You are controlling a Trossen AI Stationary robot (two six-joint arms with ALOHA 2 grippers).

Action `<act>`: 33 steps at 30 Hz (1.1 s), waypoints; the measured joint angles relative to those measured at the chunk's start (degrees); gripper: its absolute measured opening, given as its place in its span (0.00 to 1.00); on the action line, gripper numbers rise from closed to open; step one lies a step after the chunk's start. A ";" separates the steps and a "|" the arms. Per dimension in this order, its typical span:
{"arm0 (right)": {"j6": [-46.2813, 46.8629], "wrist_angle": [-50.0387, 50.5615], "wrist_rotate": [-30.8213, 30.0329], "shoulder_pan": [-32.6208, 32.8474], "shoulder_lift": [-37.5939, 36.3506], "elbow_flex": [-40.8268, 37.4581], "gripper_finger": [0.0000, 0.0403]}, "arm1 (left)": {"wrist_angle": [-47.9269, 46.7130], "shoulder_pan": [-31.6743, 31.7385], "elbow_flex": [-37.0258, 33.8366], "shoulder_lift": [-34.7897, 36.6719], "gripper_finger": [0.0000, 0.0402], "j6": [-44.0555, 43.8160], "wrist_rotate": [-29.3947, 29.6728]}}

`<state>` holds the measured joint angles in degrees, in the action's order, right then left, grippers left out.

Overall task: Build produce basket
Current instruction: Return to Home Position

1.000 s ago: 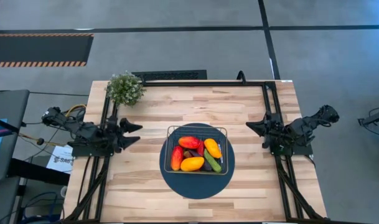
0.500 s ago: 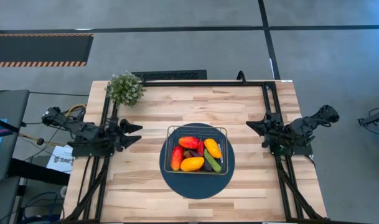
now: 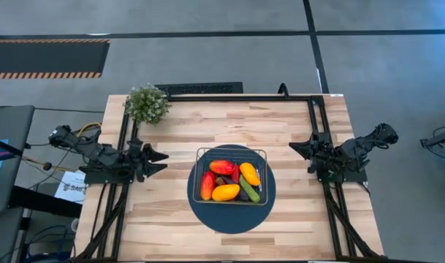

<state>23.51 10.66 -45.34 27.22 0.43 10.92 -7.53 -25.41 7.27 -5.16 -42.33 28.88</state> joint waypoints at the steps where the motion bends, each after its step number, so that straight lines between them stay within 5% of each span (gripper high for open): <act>1: 0.00 0.00 0.00 0.00 0.00 0.00 0.00 | 0.02 0.00 0.00 -0.29 0.67 1.10 0.05; 8: -3.41 -1.72 0.13 0.00 0.00 0.00 0.00 | 0.02 0.00 0.00 -2.26 0.12 9.84 6.66; 10: -6.91 -4.23 0.20 0.00 0.00 0.00 0.00 | 0.51 0.00 0.00 -2.21 0.03 12.54 9.54; 15: -13.86 -6.59 0.22 0.00 -0.01 0.02 0.00 | 2.97 0.02 0.00 -2.21 0.03 21.87 10.38; 25: -18.17 -6.43 0.52 -3.20 -0.02 -2.22 0.00 | 3.68 5.81 -0.02 -2.21 0.00 26.15 9.25; 33: -20.64 -6.85 12.87 -17.39 -0.17 -2.84 0.00 | 7.50 21.01 -0.04 -2.19 0.00 28.61 -7.82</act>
<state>2.87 3.80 -32.47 9.83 0.25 8.08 -0.03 -4.40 7.22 -7.35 -13.72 21.07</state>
